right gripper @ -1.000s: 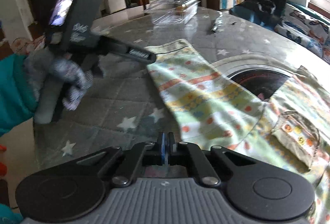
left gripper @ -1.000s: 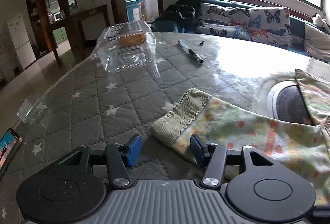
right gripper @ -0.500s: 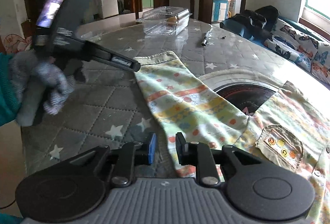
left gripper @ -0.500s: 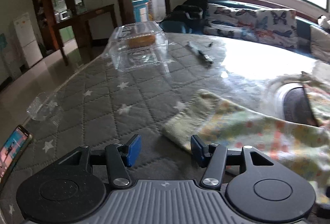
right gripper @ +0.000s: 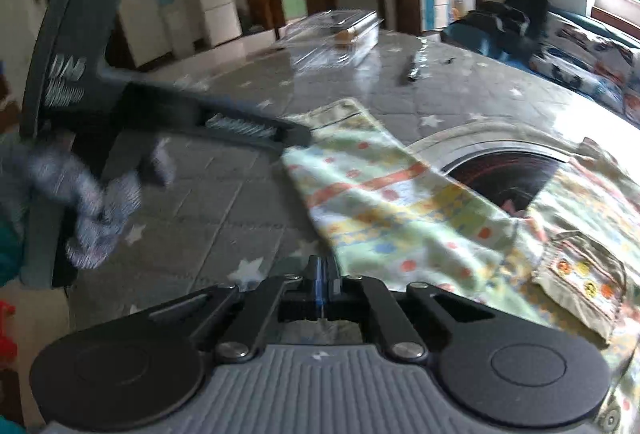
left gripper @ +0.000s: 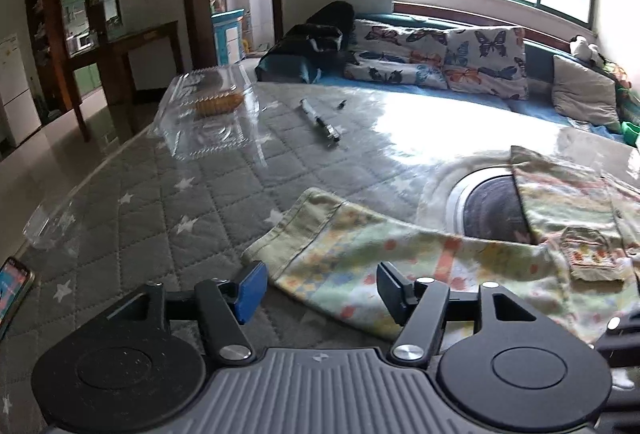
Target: Fold clothes
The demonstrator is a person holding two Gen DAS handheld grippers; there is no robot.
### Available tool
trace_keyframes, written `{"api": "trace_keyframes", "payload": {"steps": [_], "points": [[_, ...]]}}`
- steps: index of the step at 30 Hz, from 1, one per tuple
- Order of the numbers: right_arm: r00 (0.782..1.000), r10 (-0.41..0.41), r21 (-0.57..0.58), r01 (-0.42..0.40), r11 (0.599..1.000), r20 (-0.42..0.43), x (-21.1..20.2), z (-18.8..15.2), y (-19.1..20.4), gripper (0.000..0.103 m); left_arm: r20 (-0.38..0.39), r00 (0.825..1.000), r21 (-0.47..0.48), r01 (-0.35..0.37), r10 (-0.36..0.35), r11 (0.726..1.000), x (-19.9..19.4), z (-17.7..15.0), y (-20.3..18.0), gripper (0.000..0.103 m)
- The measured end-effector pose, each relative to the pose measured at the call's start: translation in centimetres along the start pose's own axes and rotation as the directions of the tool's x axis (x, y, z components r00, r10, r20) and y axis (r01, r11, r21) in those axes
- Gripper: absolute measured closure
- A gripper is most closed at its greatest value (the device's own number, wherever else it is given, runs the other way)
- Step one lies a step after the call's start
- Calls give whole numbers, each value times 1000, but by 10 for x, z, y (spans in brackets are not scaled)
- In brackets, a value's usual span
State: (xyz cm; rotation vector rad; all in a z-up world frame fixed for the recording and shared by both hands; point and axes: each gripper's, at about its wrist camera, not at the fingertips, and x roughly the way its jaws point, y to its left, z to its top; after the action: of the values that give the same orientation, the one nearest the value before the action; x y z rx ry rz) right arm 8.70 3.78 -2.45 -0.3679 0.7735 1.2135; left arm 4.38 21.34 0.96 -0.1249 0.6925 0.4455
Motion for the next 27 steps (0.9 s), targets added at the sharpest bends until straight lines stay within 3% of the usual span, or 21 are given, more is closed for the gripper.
{"api": "trace_keyframes", "payload": {"steps": [4, 6, 12, 21, 27], "points": [[1000, 29, -25, -30, 999, -7, -4, -2, 7, 96, -10, 999, 27, 34, -33, 999, 6, 1, -19, 37], [999, 37, -37, -38, 999, -9, -9, -4, 9, 76, -15, 999, 39, 51, -51, 998, 9, 1, -28, 37], [999, -46, -49, 45, 998, -8, -50, -16, -1, 51, -18, 995, 66, 102, -101, 993, 13, 0, -53, 37], [970, -244, 126, 239, 963, 25, -114, -57, -60, 43, -44, 996, 161, 84, -77, 983, 17, -24, -73, 37], [924, -381, 318, 356, 879, 19, -156, -107, -99, 40, -27, 999, 167, 42, -38, 985, 9, -36, -65, 36]]}}
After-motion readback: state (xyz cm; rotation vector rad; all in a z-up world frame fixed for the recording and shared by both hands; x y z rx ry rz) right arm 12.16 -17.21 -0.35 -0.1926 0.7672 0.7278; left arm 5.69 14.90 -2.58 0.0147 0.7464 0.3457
